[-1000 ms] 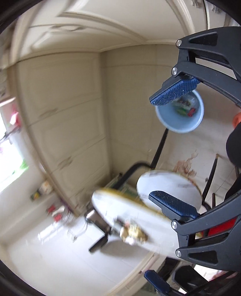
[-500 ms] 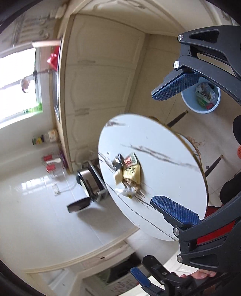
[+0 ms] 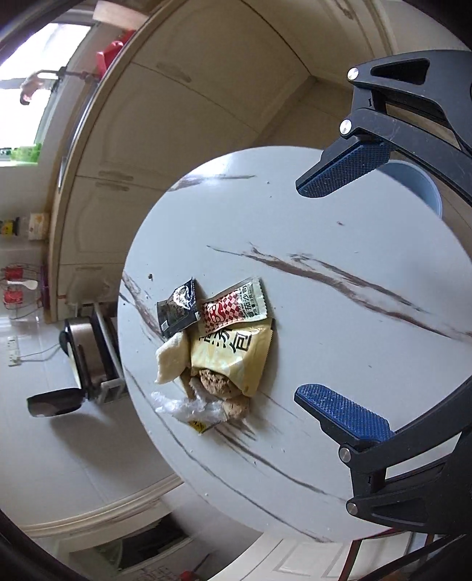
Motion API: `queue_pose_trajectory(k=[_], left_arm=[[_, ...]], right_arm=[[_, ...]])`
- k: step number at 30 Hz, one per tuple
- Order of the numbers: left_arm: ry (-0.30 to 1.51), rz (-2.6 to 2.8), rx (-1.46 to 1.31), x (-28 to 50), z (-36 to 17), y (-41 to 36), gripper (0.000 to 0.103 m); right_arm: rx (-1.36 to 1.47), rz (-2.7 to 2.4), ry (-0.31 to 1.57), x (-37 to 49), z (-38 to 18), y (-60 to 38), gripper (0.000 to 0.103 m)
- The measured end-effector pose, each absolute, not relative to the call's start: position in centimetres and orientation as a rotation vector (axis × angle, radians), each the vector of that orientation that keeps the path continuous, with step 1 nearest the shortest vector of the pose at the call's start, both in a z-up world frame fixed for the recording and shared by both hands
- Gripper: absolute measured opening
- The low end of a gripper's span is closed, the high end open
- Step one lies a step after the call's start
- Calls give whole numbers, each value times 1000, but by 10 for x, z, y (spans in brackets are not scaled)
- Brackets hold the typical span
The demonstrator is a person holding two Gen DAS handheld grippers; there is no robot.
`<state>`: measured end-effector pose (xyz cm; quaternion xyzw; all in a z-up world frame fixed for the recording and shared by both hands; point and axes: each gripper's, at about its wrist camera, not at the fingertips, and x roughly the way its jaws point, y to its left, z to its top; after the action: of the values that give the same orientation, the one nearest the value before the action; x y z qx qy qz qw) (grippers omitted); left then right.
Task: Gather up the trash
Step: 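Move both open tools back over the table toward the remaining trash, then grasp the clear plastic bag with the left tool while the right tool grasps the red-checkered sachet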
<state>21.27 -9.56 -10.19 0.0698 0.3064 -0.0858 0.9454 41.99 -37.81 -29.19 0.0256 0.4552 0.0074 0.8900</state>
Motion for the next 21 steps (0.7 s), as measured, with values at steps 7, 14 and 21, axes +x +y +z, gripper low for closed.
queue_pose_trajectory(k=[7,14,21], left_arm=[[696,-194,153,265,-103,-98,102],[753,-241,170,318,-108,-106,102],[789,-252,177,368,-109,-128,102]], right_arm=[[22,41,988,472,-311,-380,99],[48,86,1001,496,-318,-386,85],[-37,95,973,495,-319,-382,70]])
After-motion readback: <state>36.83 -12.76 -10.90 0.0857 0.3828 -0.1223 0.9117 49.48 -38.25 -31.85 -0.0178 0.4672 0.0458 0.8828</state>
